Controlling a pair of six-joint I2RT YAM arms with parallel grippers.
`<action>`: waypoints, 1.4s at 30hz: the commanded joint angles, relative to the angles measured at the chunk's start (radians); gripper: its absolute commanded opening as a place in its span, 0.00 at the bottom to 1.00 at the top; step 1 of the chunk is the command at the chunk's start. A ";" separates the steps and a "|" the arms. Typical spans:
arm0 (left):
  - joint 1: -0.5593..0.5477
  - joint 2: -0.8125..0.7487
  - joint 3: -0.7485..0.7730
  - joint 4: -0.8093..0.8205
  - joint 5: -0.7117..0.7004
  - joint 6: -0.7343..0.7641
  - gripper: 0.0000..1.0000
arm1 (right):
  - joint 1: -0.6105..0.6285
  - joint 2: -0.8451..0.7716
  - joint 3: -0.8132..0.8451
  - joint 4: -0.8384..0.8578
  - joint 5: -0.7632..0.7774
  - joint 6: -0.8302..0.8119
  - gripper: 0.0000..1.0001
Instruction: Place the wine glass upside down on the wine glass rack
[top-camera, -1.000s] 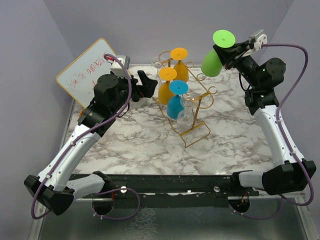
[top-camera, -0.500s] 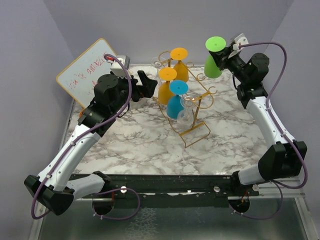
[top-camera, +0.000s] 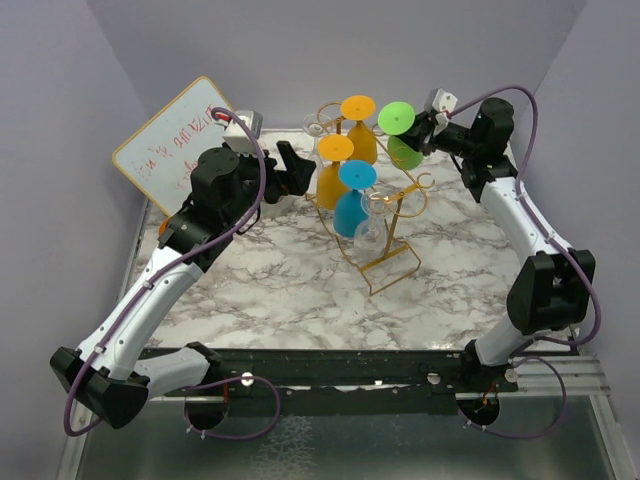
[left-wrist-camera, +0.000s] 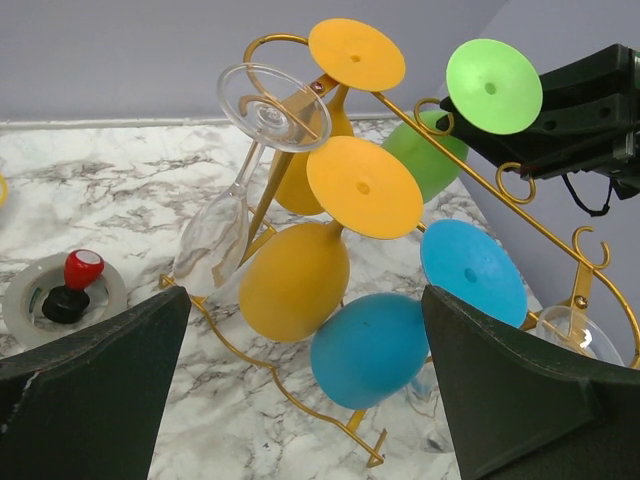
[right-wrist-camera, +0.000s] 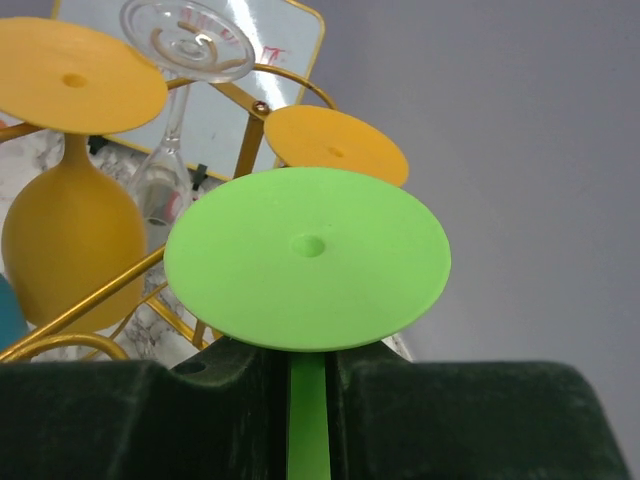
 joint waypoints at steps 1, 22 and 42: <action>0.005 0.010 0.002 -0.009 -0.009 0.005 0.99 | -0.007 0.039 0.030 -0.012 -0.156 -0.048 0.01; 0.005 0.014 0.003 -0.012 -0.014 -0.001 0.99 | -0.004 0.109 -0.018 0.401 -0.146 0.269 0.01; 0.005 0.011 -0.007 -0.014 -0.022 -0.001 0.99 | 0.033 0.164 0.034 0.198 -0.117 0.144 0.02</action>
